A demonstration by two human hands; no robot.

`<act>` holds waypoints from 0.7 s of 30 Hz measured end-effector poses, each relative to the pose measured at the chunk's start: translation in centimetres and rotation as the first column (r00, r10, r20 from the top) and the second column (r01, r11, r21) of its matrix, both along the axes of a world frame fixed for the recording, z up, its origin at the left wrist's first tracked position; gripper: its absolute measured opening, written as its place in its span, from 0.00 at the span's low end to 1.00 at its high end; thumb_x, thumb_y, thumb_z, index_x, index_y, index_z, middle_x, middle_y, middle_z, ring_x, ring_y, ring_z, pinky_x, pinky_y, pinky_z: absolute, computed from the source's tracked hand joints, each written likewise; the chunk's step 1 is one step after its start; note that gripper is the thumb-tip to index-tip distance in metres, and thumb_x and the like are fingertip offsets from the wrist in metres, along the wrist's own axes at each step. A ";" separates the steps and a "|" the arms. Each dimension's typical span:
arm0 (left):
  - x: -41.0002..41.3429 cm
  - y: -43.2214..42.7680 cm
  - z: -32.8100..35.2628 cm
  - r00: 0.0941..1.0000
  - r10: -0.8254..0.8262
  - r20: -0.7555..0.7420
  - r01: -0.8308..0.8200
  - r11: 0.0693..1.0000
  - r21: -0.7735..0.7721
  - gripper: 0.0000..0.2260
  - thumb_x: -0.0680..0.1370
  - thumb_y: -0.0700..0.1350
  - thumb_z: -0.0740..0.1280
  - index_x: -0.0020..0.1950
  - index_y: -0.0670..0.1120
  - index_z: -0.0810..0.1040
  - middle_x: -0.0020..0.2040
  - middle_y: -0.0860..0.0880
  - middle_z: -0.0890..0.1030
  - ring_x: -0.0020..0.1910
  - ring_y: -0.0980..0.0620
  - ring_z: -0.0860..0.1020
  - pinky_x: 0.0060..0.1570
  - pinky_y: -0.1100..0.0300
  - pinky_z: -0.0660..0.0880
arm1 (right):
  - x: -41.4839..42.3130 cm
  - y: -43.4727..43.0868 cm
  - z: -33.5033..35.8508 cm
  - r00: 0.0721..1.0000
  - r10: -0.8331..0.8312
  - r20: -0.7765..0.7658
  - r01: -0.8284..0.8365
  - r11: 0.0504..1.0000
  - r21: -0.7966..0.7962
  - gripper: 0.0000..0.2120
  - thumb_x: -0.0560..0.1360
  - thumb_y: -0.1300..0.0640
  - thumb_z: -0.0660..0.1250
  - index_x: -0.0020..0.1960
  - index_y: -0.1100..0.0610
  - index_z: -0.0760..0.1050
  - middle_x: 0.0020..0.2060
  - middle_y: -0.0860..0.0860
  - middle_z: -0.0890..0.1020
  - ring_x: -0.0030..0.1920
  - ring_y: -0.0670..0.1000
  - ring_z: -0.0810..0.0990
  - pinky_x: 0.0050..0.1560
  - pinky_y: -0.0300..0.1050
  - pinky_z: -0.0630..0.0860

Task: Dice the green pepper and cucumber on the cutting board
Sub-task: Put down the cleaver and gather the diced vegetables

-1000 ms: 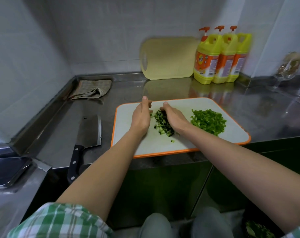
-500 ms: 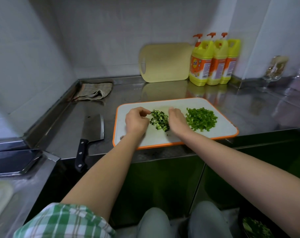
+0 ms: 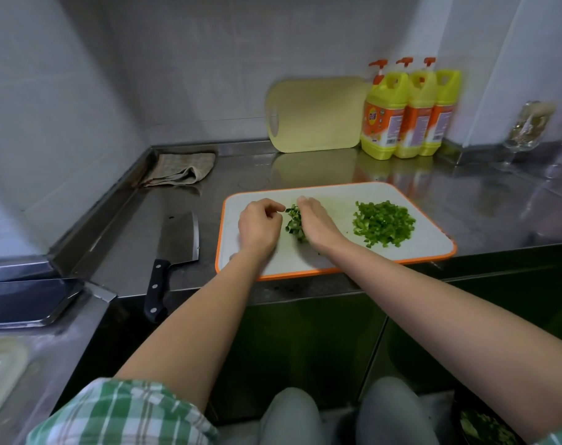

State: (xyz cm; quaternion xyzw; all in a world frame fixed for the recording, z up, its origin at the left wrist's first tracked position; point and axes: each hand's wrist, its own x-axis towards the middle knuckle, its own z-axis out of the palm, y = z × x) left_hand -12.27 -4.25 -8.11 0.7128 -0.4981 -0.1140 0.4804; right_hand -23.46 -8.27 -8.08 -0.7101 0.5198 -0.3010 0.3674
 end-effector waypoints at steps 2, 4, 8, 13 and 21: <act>-0.2 -0.2 0.0 1.000 -0.012 0.025 0.013 1.000 -0.012 0.13 0.75 0.36 0.63 0.51 0.47 0.84 0.50 0.49 0.84 0.52 0.49 0.80 0.49 0.64 0.70 | 0.0 0.1 0.4 0.999 0.038 0.007 -0.037 0.995 -0.092 0.27 0.84 0.48 0.45 0.77 0.63 0.58 0.76 0.58 0.61 0.76 0.54 0.59 0.74 0.48 0.55; -0.6 -0.4 0.3 0.996 -0.032 0.078 0.036 0.998 -0.045 0.12 0.76 0.37 0.63 0.51 0.47 0.84 0.50 0.49 0.84 0.51 0.50 0.80 0.48 0.63 0.70 | -1.5 -0.2 0.9 0.997 0.023 -0.068 -0.038 0.971 -0.235 0.23 0.84 0.52 0.48 0.74 0.63 0.63 0.73 0.58 0.66 0.74 0.55 0.62 0.73 0.48 0.56; -2.3 -0.9 0.5 0.963 -0.076 0.259 0.105 0.989 -0.100 0.10 0.76 0.41 0.64 0.50 0.49 0.84 0.50 0.48 0.83 0.54 0.48 0.76 0.52 0.58 0.69 | -6.6 -1.7 0.3 0.842 -0.103 -0.530 -0.212 0.840 -0.500 0.17 0.82 0.55 0.55 0.64 0.58 0.77 0.68 0.55 0.74 0.73 0.56 0.63 0.75 0.56 0.50; -5.0 -1.4 -0.1 0.860 -0.202 0.469 0.248 0.968 -0.038 0.06 0.75 0.47 0.68 0.49 0.50 0.83 0.49 0.47 0.79 0.55 0.45 0.72 0.53 0.54 0.66 | -10.0 -2.3 -0.9 0.637 -0.158 -0.755 -0.366 0.800 -0.476 0.16 0.82 0.51 0.55 0.61 0.53 0.79 0.67 0.49 0.75 0.75 0.55 0.61 0.74 0.60 0.47; -5.9 -1.4 -0.7 0.658 -0.266 0.704 0.317 0.947 0.062 0.08 0.73 0.52 0.68 0.43 0.49 0.81 0.45 0.47 0.77 0.53 0.44 0.71 0.51 0.52 0.65 | -10.2 -2.5 -0.5 0.702 -0.138 -0.699 -0.389 0.747 -0.539 0.16 0.81 0.52 0.56 0.63 0.50 0.79 0.67 0.49 0.76 0.74 0.55 0.63 0.75 0.58 0.45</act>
